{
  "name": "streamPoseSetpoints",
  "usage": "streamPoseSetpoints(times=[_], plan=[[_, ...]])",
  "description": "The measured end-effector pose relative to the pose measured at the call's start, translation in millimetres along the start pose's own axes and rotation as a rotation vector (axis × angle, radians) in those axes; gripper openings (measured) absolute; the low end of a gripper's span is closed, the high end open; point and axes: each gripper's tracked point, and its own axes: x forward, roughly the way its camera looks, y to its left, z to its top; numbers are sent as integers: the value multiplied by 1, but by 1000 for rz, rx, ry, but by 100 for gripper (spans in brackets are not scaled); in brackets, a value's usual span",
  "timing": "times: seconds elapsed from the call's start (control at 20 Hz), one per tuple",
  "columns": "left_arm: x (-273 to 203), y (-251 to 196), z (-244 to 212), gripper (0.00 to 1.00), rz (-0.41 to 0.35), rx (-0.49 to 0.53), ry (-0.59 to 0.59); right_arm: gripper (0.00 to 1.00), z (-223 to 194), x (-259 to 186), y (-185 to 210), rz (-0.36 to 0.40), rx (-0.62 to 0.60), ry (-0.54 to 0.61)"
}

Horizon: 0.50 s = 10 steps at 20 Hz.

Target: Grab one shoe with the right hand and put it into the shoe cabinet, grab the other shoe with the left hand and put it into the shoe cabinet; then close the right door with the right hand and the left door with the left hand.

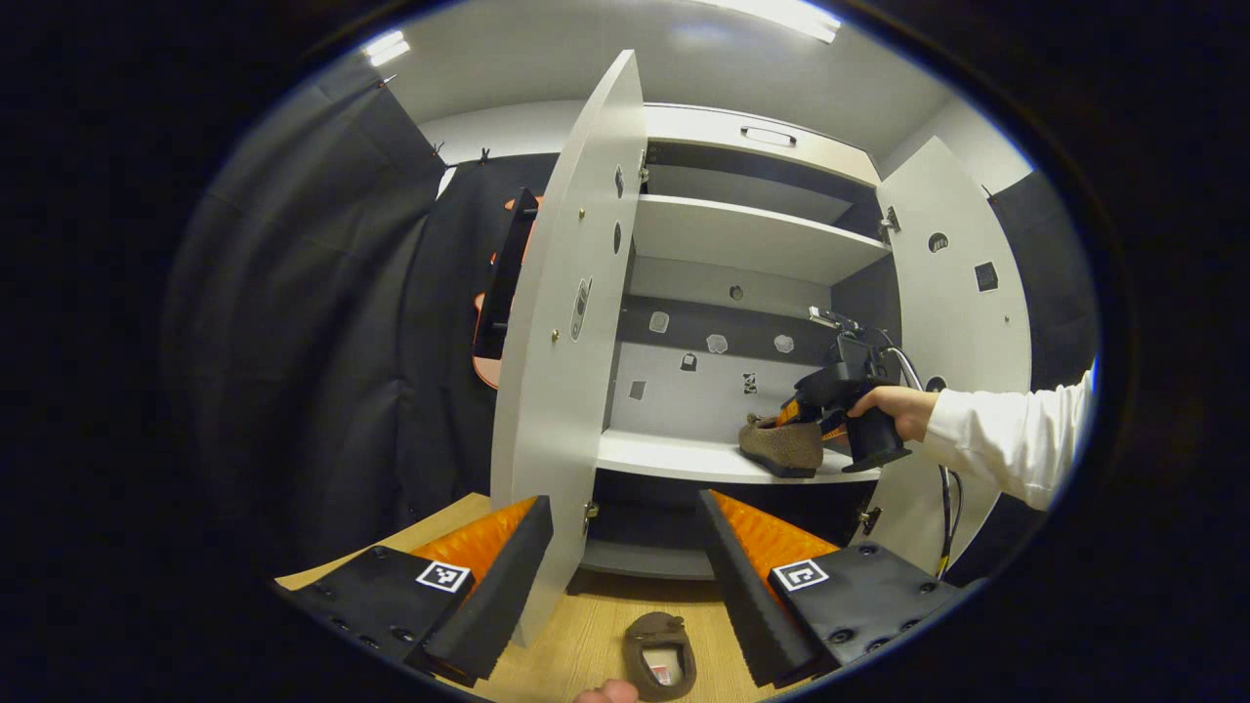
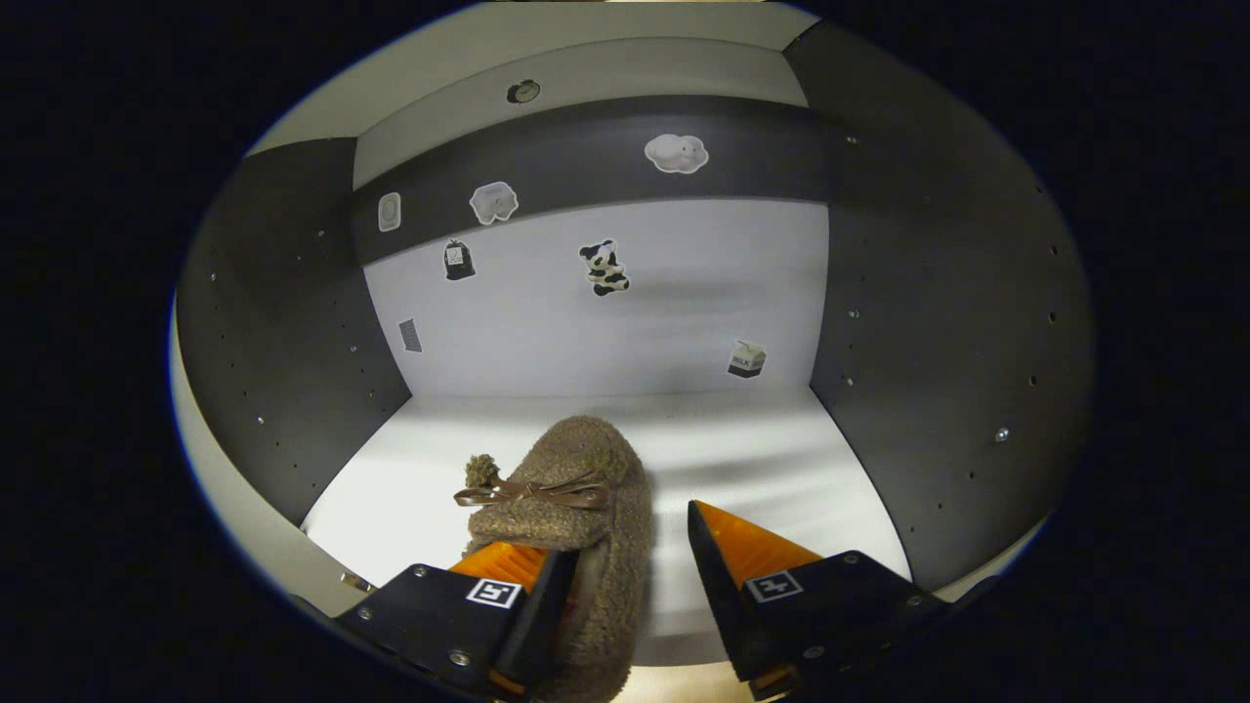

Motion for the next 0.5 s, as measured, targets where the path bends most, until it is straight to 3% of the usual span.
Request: streamPoseSetpoints(times=[0.15, 0.5], plan=[[-1, -4, 4, 96, -12, 10, -13, 80, 3, -25, 1, 26, -20, -23], [-9, -17, 8, 96, -46, 5, -25, 93, 24, -117, 21, 77, -82, -196]])
